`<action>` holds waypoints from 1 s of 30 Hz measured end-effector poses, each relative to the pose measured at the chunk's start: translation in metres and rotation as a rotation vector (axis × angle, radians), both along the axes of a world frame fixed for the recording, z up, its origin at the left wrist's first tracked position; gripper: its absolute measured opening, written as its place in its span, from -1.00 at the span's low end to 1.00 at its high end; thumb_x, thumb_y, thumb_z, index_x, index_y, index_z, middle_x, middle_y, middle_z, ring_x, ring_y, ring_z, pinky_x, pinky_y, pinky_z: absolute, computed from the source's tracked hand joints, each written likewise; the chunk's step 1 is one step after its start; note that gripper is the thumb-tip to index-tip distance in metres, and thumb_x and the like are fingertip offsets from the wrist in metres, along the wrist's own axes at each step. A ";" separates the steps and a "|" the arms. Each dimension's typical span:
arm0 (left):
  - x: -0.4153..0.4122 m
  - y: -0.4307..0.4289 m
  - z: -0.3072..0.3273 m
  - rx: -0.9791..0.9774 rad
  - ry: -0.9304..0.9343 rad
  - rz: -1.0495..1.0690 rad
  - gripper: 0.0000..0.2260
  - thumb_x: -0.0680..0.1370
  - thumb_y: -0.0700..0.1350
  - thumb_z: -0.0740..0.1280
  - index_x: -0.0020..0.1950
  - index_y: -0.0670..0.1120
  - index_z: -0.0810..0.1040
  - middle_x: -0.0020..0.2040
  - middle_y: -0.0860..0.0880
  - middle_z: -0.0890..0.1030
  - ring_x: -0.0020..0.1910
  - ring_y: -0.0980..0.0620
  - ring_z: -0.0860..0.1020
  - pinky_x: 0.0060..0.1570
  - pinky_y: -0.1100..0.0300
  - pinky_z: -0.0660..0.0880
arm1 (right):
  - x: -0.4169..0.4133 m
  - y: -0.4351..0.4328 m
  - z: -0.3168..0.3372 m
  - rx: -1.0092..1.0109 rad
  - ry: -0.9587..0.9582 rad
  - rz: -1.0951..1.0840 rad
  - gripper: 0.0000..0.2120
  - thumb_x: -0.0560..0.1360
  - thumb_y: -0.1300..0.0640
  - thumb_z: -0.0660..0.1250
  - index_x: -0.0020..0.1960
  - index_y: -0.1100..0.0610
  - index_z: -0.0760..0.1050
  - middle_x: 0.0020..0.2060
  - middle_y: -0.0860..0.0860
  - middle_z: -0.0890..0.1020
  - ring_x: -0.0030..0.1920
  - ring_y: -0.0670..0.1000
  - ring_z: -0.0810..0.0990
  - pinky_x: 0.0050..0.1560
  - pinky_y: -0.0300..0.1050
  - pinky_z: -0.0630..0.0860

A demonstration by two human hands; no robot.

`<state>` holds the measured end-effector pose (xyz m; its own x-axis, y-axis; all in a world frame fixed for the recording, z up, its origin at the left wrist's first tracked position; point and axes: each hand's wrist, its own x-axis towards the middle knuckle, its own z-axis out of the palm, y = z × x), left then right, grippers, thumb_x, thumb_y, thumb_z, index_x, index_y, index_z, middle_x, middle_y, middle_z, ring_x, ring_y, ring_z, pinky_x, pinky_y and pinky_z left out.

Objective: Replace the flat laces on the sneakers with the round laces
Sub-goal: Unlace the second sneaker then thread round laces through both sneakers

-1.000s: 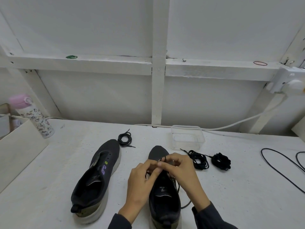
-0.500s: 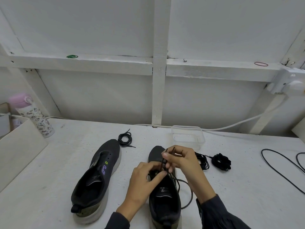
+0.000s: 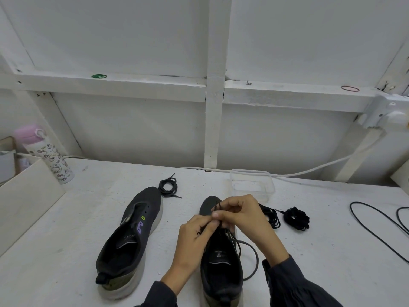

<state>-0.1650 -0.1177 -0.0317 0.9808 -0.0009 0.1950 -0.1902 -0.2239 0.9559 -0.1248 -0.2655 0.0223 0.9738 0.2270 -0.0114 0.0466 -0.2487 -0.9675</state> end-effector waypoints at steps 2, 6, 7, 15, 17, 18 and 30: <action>-0.003 -0.001 0.002 -0.045 0.025 -0.019 -0.80 0.57 -0.11 0.34 -0.06 0.16 0.70 -0.12 0.11 0.69 -0.07 0.19 0.62 -0.04 0.36 0.49 | -0.001 0.002 -0.001 -0.008 -0.007 0.003 -0.94 0.40 0.27 0.51 -0.16 0.26 0.66 -0.44 0.17 0.62 -0.46 0.00 0.53 -0.45 -0.20 0.45; -0.007 -0.004 0.006 -0.076 0.076 -0.066 -0.91 0.53 -0.19 0.41 -0.02 -0.04 0.69 -0.16 0.08 0.70 -0.14 0.23 0.61 -0.08 0.42 0.45 | -0.001 0.002 0.001 -0.026 -0.013 -0.008 -0.93 0.39 0.28 0.51 -0.18 0.28 0.65 -0.43 0.25 0.60 -0.52 -0.02 0.46 -0.44 -0.21 0.43; -0.008 -0.004 0.005 -0.062 0.080 -0.069 -0.90 0.52 -0.19 0.43 -0.01 -0.02 0.68 -0.15 0.10 0.70 -0.12 0.22 0.62 -0.06 0.42 0.46 | -0.001 0.002 0.002 -0.021 -0.008 -0.013 -0.93 0.38 0.30 0.51 -0.19 0.29 0.65 -0.44 0.24 0.59 -0.52 -0.02 0.46 -0.43 -0.21 0.43; -0.007 -0.006 -0.006 0.040 0.062 -0.044 -0.81 0.48 -0.19 0.46 -0.03 0.11 0.64 -0.12 0.19 0.70 -0.05 0.23 0.64 0.00 0.45 0.45 | 0.004 0.001 0.019 0.162 0.007 -0.073 -0.93 0.39 0.40 0.46 -0.23 0.40 0.59 -0.48 0.19 0.56 -0.52 0.04 0.47 -0.39 -0.22 0.47; -0.005 -0.005 -0.007 0.051 0.063 -0.047 -0.82 0.48 -0.18 0.47 -0.02 0.09 0.64 -0.12 0.19 0.70 -0.04 0.23 0.64 0.01 0.45 0.44 | 0.003 0.002 0.020 0.217 0.018 -0.069 -0.93 0.40 0.41 0.45 -0.23 0.41 0.59 -0.47 0.19 0.57 -0.52 0.02 0.48 -0.39 -0.23 0.47; -0.005 -0.005 -0.007 0.056 0.067 -0.056 -0.84 0.48 -0.17 0.47 -0.02 0.08 0.64 -0.12 0.19 0.69 -0.04 0.23 0.63 0.00 0.46 0.43 | 0.002 0.003 0.019 0.229 0.029 -0.063 -0.93 0.41 0.40 0.45 -0.22 0.40 0.59 -0.47 0.18 0.57 -0.51 0.02 0.48 -0.39 -0.22 0.47; 0.001 -0.018 -0.005 -0.074 0.138 -0.106 -0.90 0.46 -0.14 0.50 -0.07 0.02 0.66 -0.14 0.07 0.70 -0.08 0.11 0.65 0.02 0.26 0.54 | 0.002 -0.002 0.024 0.169 0.057 -0.013 -0.88 0.40 0.40 0.45 -0.19 0.46 0.55 -0.47 0.17 0.55 -0.53 0.01 0.48 -0.41 -0.22 0.47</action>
<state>-0.1638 -0.1358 -0.0366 0.9934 -0.0965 0.0618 -0.0749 -0.1380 0.9876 -0.1225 -0.2672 0.0463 0.9756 0.2177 -0.0299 -0.0122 -0.0823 -0.9965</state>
